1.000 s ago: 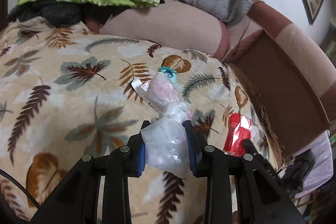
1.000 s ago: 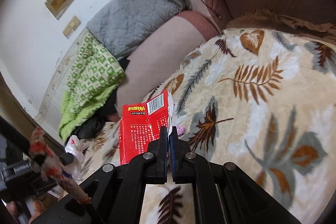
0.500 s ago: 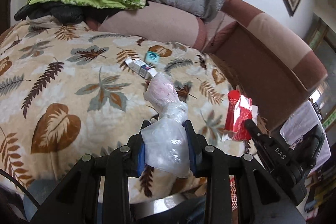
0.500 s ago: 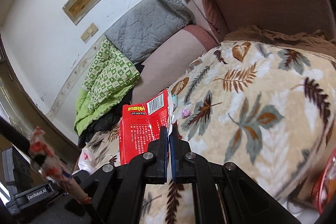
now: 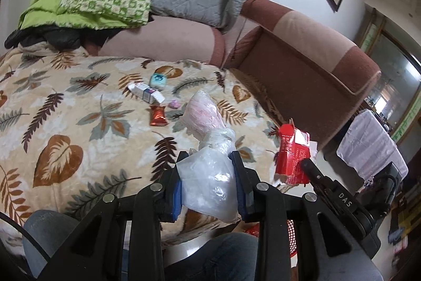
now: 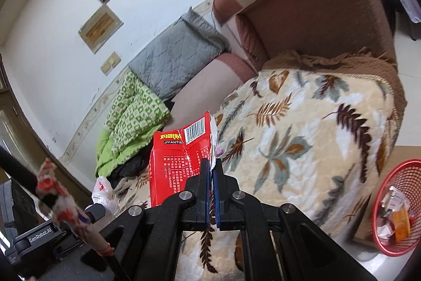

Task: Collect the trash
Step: 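Carry the plastic bag in the left tool while the right tool carries the wrapper to the wastebasket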

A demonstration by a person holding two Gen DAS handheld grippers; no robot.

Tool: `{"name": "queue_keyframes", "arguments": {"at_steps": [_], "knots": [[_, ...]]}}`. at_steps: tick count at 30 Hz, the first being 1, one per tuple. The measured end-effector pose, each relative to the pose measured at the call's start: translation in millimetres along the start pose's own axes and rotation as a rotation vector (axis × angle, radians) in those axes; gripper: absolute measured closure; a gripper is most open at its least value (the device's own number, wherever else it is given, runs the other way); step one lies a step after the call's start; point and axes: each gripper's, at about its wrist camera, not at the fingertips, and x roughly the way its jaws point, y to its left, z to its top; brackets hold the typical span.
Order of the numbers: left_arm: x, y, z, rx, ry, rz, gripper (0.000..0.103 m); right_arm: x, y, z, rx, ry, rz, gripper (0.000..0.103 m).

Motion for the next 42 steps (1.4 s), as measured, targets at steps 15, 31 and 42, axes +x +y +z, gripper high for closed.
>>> {"name": "queue_keyframes", "arguments": {"at_steps": [15,31,42], "knots": [[-35,-63,-18,0.135,-0.058,0.007,0.073,-77,-3,9,-0.026,-0.093,0.013,0.100],[-48,-121,-45,0.247,-0.051,-0.071,0.073,-149,-25,16,-0.045,-0.183,-0.077,0.100],[-30,-165,-59,0.315,0.039,-0.221,0.073,-194,-63,21,-0.007,-0.248,-0.207,0.100]]}}
